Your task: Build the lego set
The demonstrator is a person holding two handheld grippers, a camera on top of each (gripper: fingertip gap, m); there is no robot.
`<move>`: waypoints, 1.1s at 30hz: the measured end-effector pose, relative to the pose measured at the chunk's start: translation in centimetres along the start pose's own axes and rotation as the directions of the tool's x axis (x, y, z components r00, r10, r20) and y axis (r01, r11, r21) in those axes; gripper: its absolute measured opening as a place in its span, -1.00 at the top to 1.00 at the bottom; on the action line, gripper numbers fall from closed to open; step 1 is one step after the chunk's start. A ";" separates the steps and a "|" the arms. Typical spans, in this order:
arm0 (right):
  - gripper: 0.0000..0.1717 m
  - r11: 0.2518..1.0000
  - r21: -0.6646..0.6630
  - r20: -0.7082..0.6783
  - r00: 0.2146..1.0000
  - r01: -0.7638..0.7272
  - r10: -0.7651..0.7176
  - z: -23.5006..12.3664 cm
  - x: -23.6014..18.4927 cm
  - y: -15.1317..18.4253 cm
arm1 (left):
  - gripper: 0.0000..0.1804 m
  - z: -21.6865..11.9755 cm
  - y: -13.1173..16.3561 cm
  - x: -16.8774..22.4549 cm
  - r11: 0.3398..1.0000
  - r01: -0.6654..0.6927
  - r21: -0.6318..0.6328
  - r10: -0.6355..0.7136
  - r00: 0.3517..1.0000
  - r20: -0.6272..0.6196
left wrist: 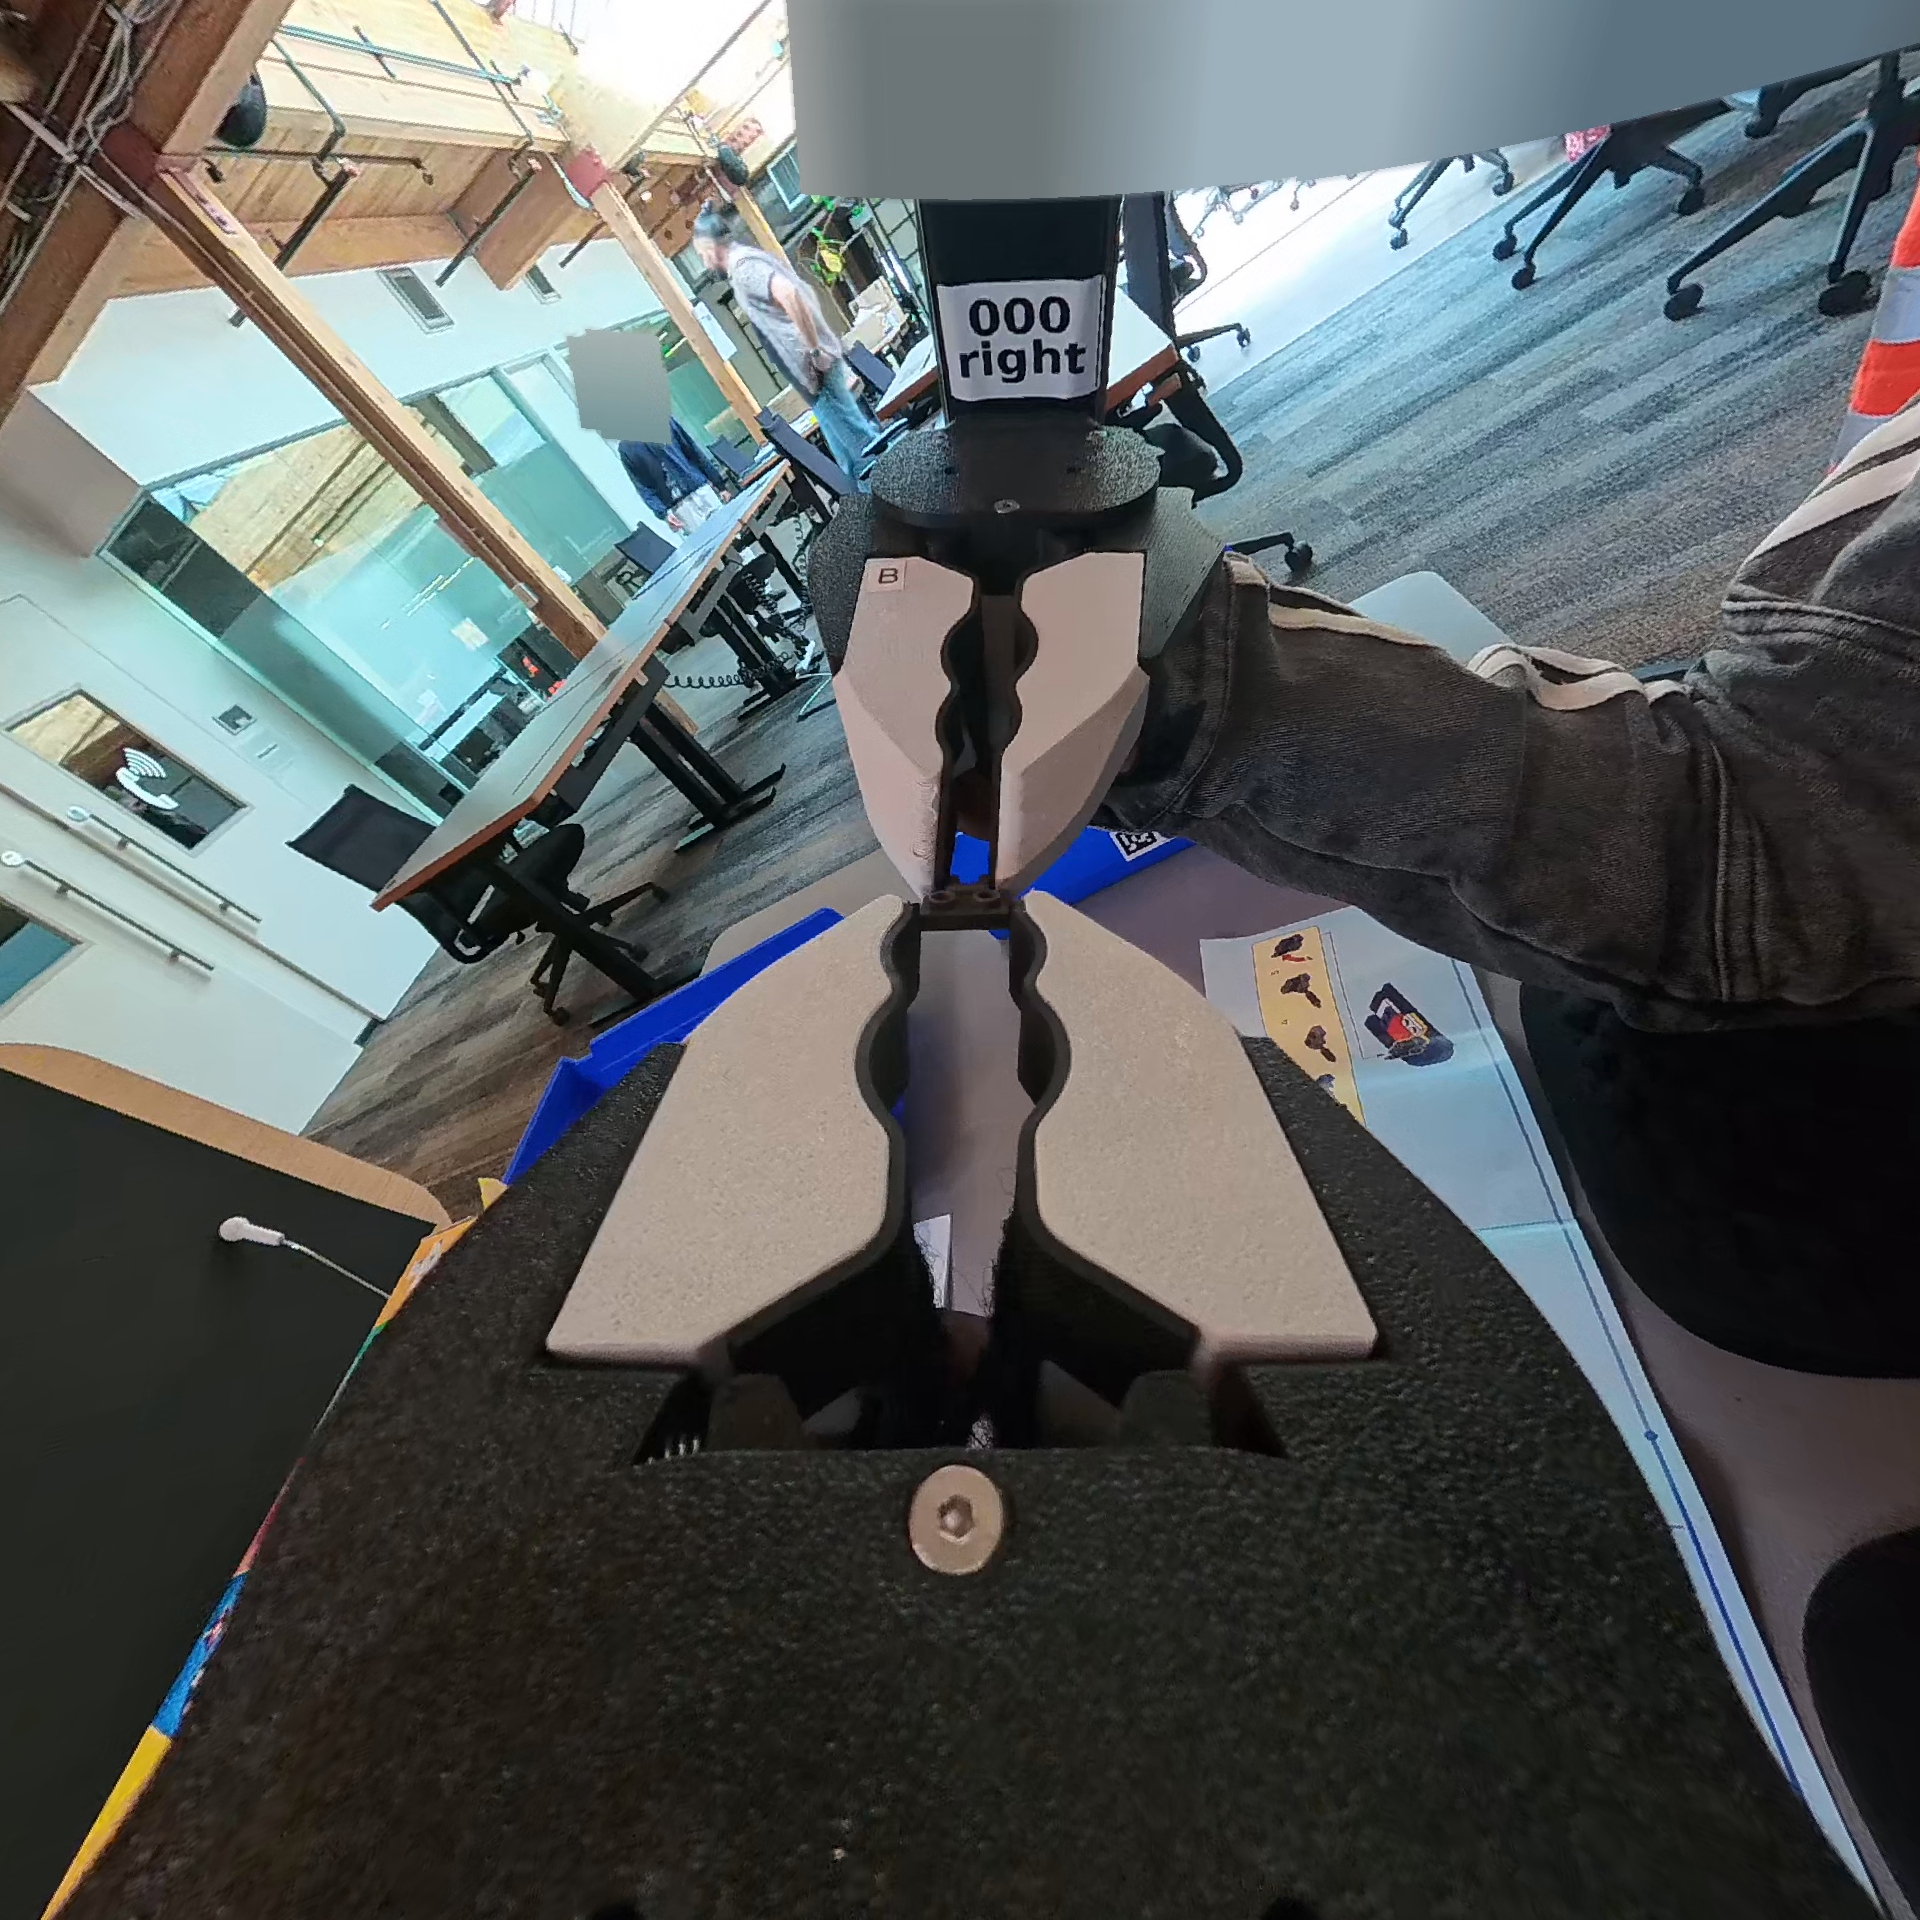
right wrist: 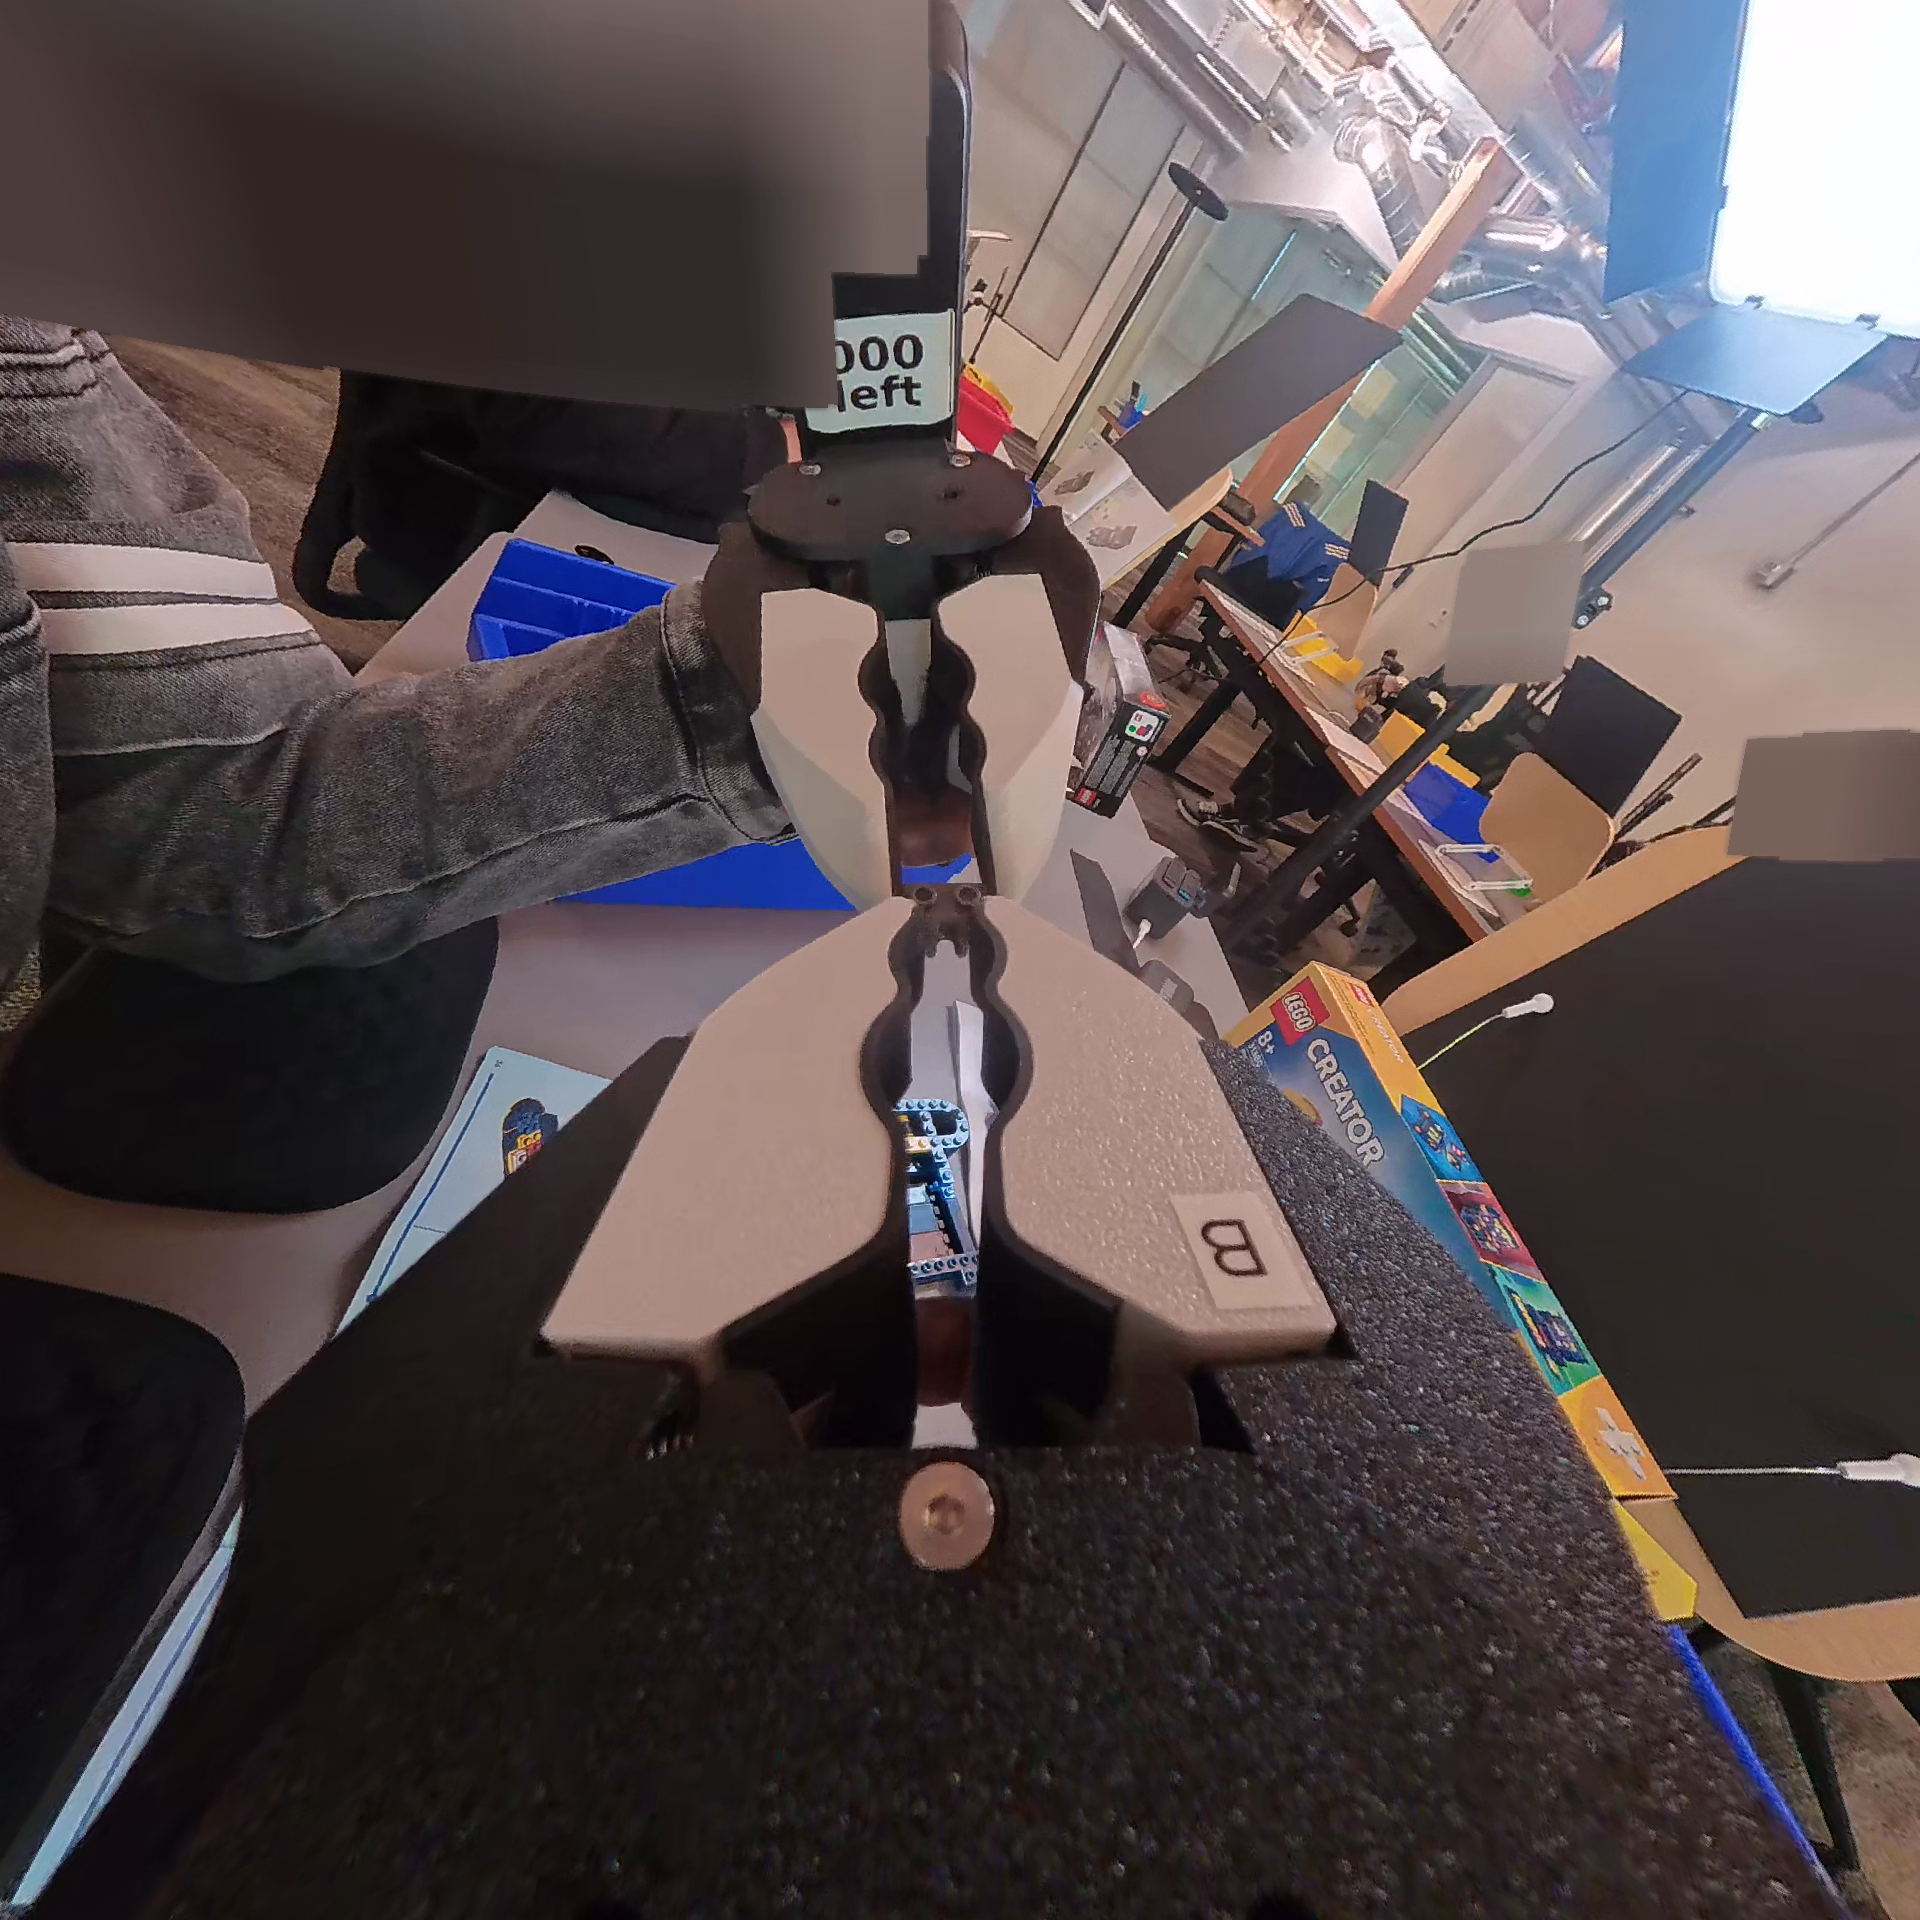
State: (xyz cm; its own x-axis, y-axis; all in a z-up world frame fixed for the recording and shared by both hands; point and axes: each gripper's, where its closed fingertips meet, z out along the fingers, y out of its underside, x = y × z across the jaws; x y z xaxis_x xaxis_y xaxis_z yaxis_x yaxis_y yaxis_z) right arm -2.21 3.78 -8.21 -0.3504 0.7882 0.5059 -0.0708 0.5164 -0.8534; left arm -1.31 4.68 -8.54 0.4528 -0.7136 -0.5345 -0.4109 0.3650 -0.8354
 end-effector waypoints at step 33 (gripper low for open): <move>0.91 0.866 -0.403 0.077 0.932 -0.296 0.354 2.1 -10.6 11.7 | 0.69 -11.4 1.1 -9.5 0.979 0.147 0.144 -0.204 0.793 0.575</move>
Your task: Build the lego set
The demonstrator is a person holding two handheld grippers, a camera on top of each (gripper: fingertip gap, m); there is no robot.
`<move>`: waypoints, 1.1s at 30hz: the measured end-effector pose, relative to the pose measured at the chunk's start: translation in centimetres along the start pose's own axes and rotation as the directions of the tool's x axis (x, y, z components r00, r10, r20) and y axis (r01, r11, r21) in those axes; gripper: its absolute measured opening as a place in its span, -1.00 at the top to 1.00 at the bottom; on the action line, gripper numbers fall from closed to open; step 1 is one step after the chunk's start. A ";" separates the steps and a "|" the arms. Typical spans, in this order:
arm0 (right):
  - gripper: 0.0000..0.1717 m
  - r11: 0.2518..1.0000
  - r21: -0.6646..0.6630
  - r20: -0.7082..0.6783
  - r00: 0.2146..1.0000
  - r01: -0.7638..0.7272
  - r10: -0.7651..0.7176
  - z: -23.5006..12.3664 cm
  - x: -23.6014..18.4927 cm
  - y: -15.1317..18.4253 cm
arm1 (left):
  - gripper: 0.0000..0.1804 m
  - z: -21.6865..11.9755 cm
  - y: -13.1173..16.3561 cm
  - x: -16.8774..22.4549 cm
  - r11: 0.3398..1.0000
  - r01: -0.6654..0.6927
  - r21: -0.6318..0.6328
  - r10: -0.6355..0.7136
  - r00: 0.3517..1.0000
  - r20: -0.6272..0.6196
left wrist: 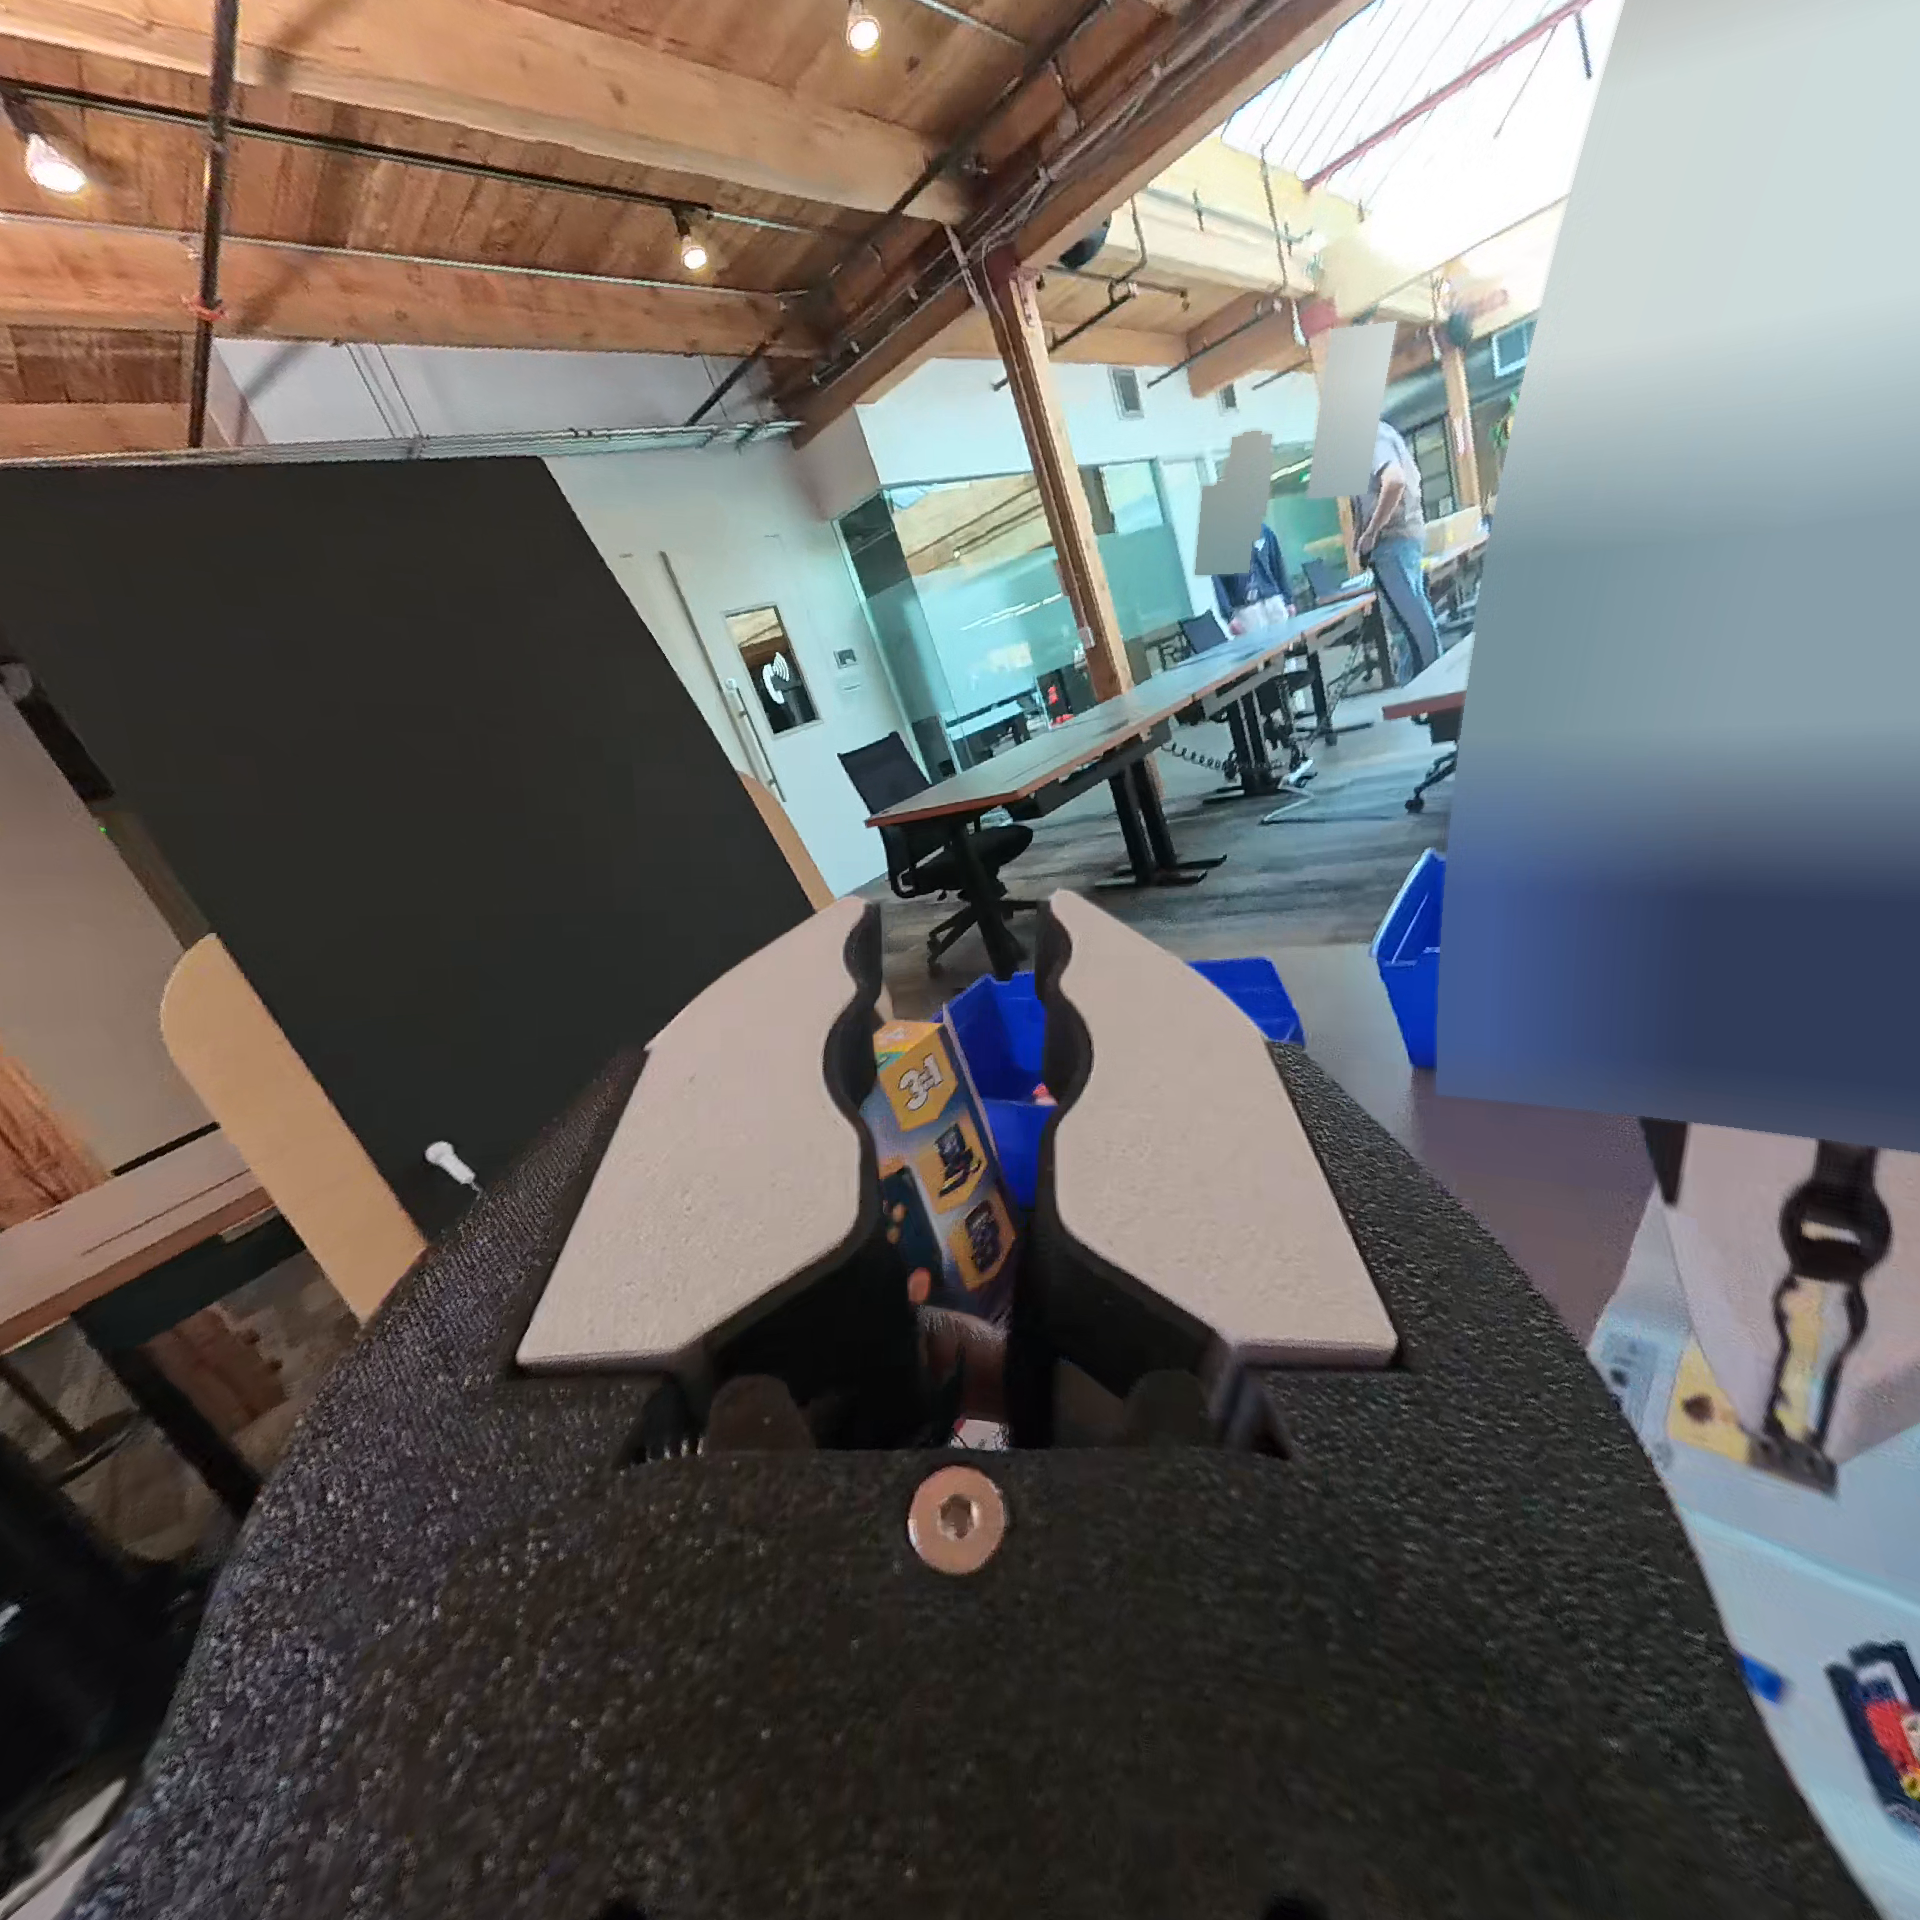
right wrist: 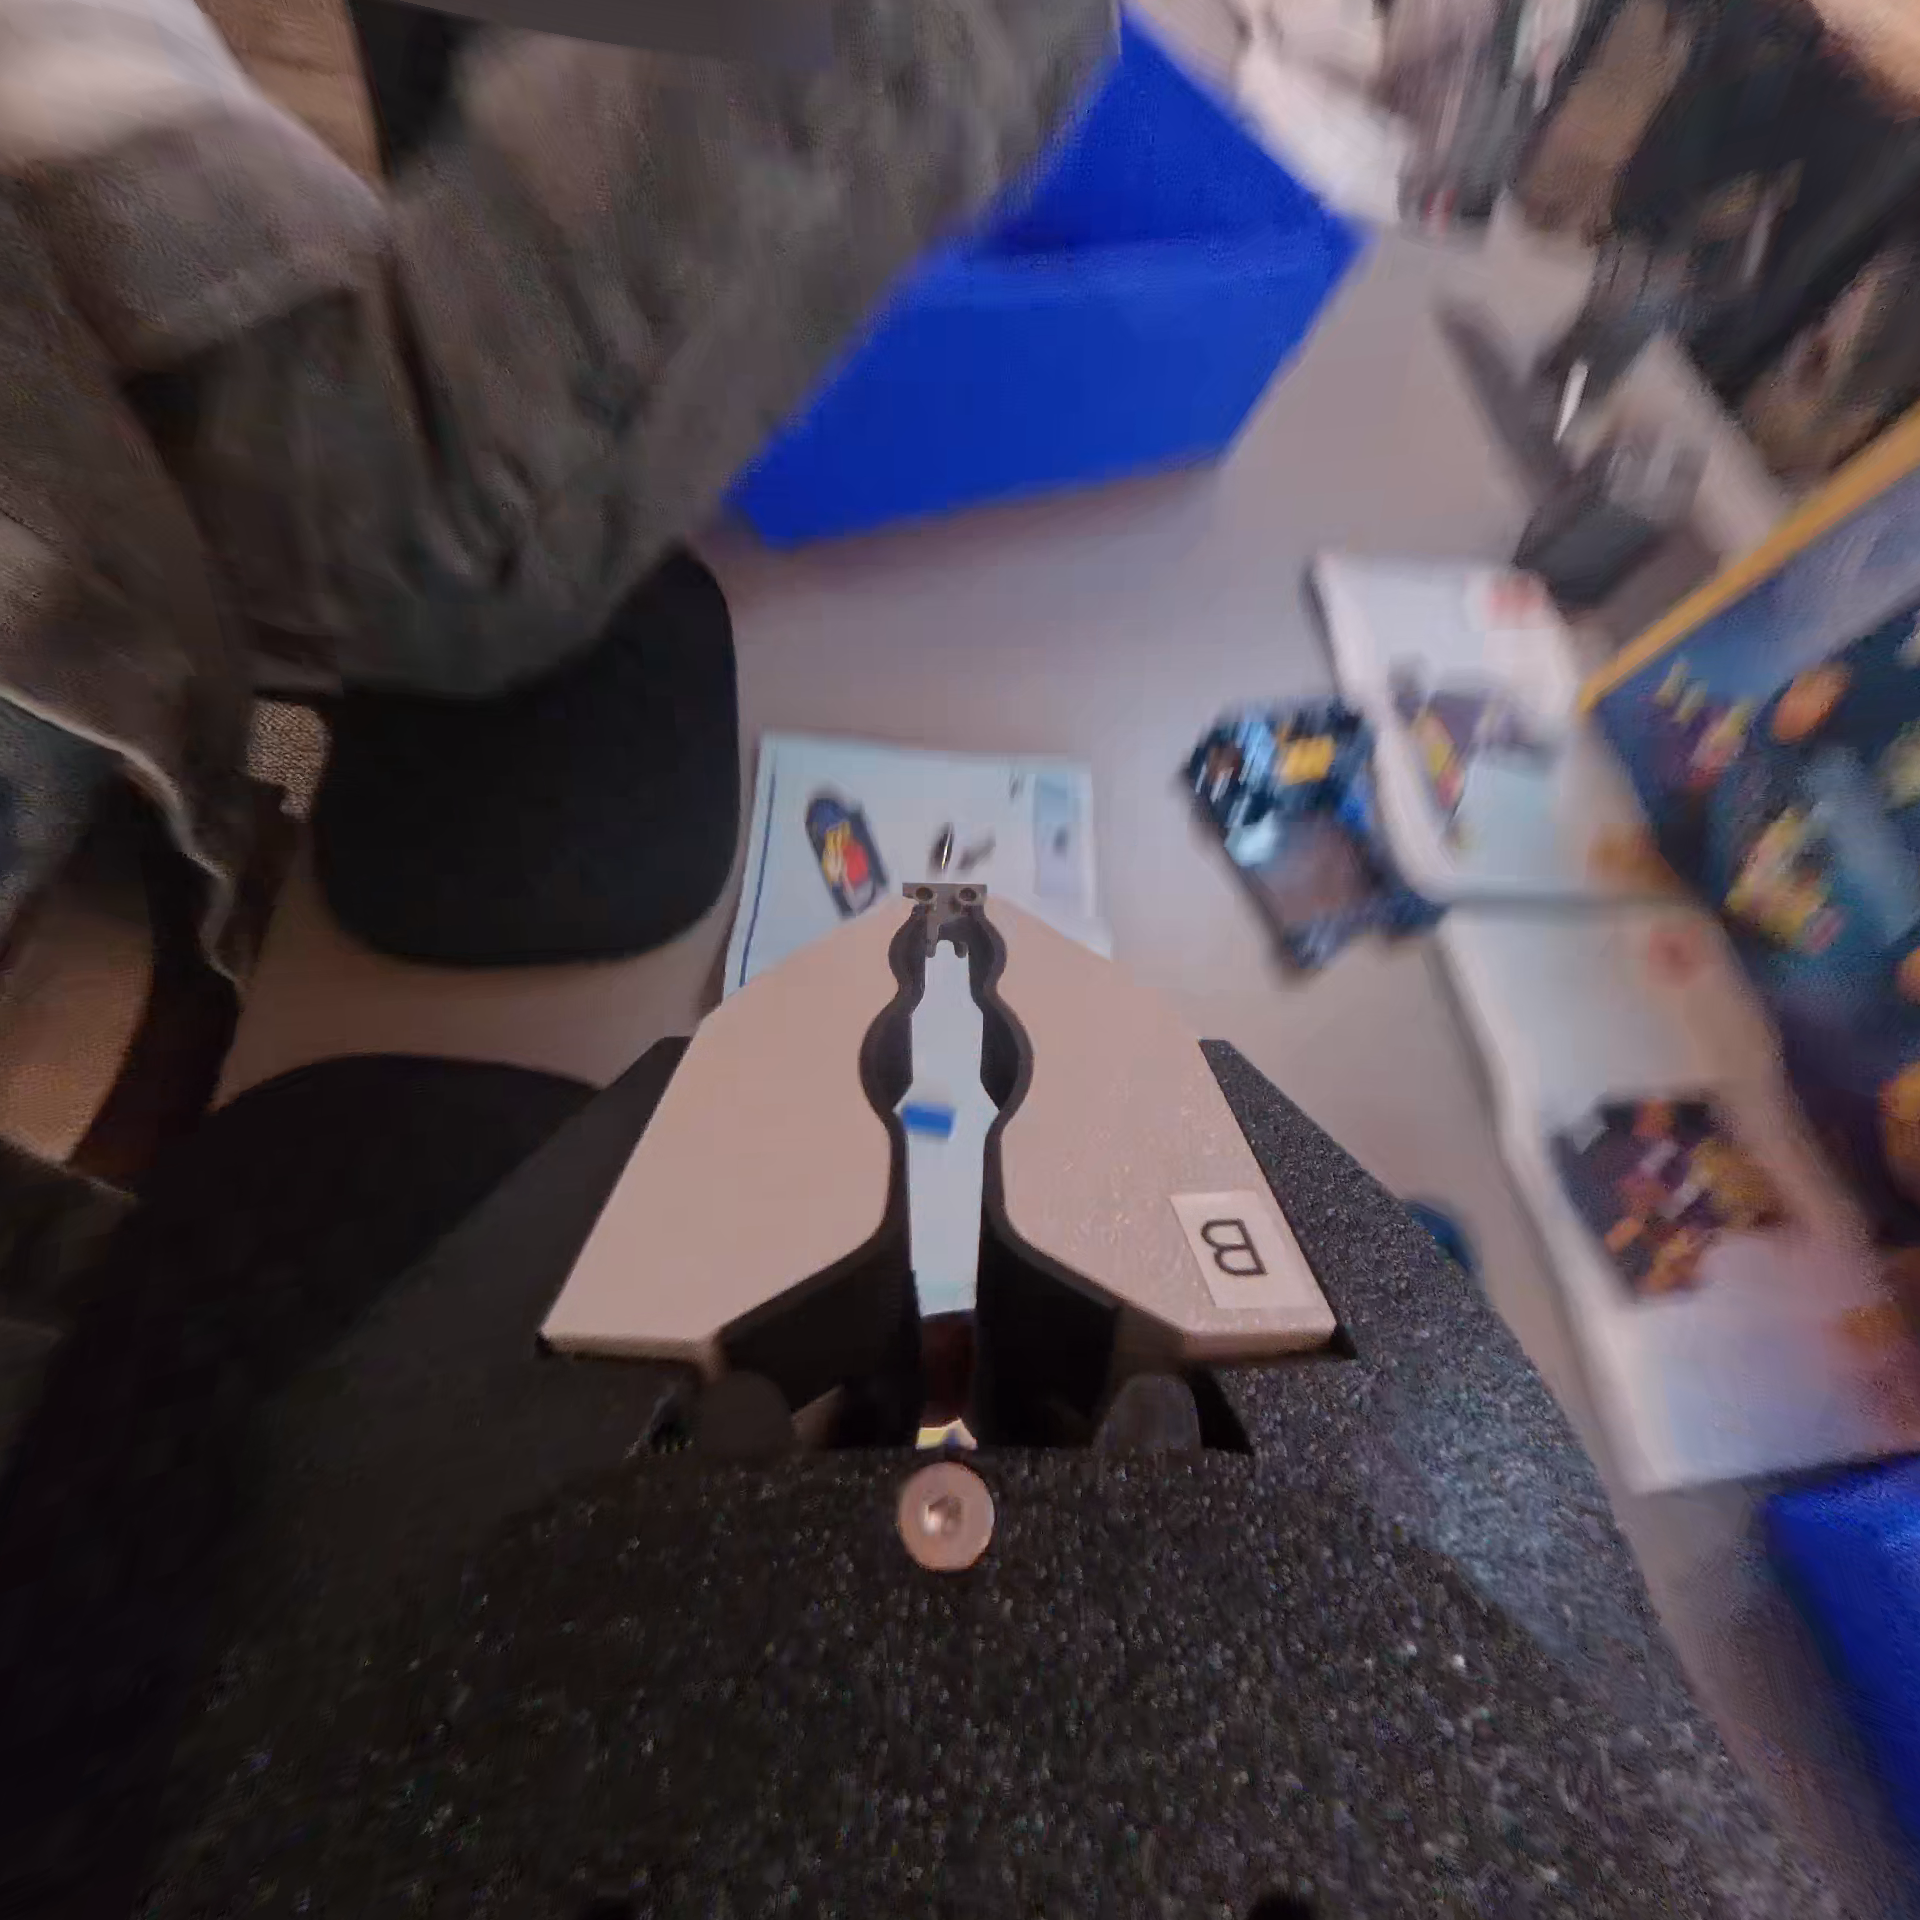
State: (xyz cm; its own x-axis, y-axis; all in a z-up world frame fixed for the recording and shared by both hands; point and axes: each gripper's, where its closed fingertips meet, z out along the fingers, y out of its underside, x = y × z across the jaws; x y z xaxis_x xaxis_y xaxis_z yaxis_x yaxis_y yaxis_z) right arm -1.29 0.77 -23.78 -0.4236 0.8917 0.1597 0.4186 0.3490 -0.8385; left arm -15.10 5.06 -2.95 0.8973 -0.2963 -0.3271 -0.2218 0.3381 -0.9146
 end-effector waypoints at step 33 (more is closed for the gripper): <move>0.92 0.968 -0.108 -0.057 0.974 -0.226 0.221 4.7 -0.3 10.0 | 0.67 0.6 0.4 2.1 0.993 -0.115 0.010 0.115 0.987 -0.115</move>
